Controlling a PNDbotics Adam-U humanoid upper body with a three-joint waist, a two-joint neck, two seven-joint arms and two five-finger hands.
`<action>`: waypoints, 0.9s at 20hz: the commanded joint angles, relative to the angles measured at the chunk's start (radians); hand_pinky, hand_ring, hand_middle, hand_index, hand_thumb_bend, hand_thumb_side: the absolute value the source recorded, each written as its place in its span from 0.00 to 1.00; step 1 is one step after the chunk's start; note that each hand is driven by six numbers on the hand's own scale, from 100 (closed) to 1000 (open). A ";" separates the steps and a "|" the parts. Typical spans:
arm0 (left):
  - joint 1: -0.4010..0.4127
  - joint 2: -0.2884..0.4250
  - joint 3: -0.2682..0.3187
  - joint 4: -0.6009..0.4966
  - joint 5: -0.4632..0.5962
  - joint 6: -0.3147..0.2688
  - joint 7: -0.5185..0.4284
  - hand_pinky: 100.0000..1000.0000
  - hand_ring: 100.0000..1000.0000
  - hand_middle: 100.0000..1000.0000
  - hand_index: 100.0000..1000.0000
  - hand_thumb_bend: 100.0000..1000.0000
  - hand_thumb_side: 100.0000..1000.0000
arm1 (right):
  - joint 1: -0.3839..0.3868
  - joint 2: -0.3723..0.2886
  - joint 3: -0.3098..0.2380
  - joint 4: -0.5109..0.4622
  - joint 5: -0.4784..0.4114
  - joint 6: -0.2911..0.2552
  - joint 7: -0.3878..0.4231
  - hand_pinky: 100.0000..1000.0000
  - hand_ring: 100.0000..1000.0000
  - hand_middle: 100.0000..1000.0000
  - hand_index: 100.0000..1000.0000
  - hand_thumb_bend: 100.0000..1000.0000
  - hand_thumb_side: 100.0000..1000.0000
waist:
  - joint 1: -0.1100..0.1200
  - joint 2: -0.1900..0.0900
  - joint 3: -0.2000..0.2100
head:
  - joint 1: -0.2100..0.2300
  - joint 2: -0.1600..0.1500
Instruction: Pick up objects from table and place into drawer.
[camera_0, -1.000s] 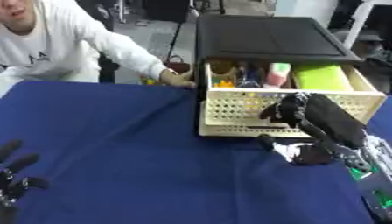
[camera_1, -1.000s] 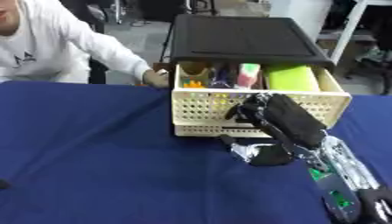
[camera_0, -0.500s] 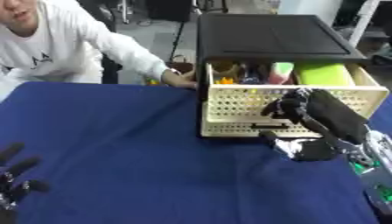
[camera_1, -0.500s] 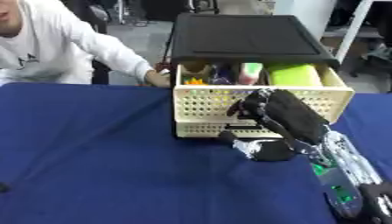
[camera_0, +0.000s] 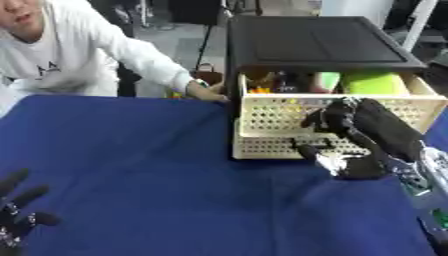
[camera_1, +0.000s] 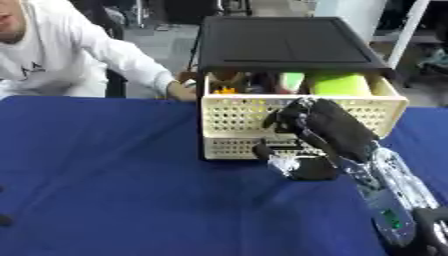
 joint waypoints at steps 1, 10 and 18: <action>-0.011 0.000 -0.001 -0.013 -0.006 -0.001 -0.003 0.49 0.77 0.85 0.80 0.00 1.00 | -0.001 -0.020 -0.012 0.036 0.024 0.010 -0.007 0.12 0.20 0.23 0.63 0.30 1.00 | 0.005 -0.005 0.002 | 0.001 -0.020; -0.016 -0.013 -0.004 -0.013 -0.019 0.001 -0.008 0.49 0.77 0.85 0.80 0.00 1.00 | -0.031 -0.008 -0.027 0.070 0.070 0.035 -0.038 0.12 0.19 0.23 0.63 0.30 1.00 | 0.007 0.009 0.011 | -0.004 -0.043; -0.015 -0.016 -0.005 -0.013 -0.026 0.001 -0.011 0.49 0.77 0.85 0.80 0.00 1.00 | -0.016 -0.050 -0.036 0.088 0.074 0.014 -0.055 0.13 0.21 0.24 0.60 0.32 1.00 | 0.012 0.011 0.002 | 0.011 -0.052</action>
